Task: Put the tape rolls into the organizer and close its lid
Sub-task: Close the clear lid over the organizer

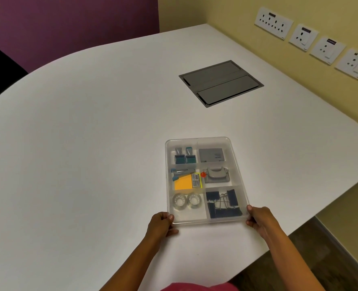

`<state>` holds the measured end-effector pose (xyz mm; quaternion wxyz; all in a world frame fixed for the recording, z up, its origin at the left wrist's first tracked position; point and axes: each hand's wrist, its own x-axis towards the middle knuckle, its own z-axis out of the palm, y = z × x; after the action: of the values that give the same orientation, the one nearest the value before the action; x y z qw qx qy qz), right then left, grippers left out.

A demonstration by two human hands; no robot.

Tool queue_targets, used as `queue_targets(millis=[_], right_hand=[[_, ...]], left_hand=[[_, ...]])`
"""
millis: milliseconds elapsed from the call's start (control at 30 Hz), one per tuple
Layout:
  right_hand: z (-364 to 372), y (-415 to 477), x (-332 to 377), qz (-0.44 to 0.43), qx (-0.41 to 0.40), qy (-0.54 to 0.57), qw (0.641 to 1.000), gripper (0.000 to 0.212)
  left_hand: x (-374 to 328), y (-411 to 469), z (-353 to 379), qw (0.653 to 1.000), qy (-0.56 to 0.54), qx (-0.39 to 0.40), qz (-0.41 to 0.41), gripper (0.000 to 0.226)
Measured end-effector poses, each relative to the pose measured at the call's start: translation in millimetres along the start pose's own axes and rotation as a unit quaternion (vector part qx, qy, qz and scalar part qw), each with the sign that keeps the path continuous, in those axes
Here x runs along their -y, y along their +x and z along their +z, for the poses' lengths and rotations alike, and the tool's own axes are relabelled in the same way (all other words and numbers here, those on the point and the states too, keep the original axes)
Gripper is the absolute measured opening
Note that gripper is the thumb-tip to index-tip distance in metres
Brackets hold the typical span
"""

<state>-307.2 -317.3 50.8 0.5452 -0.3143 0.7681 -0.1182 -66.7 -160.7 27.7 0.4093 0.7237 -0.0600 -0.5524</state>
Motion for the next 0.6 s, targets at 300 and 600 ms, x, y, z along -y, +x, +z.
queue_targets(millis=[300, 600], right_hand=[[3, 16, 22, -0.142, -0.009, -0.099, 0.985, 0.018], [23, 49, 105, -0.185, -0.002, -0.160, 0.970, 0.031]], left_hand=[[-22, 8, -15, 0.998, 0.027, 0.049, 0.004, 0.016], [-85, 60, -14, 0.996, 0.071, 0.017, 0.044, 0.012]])
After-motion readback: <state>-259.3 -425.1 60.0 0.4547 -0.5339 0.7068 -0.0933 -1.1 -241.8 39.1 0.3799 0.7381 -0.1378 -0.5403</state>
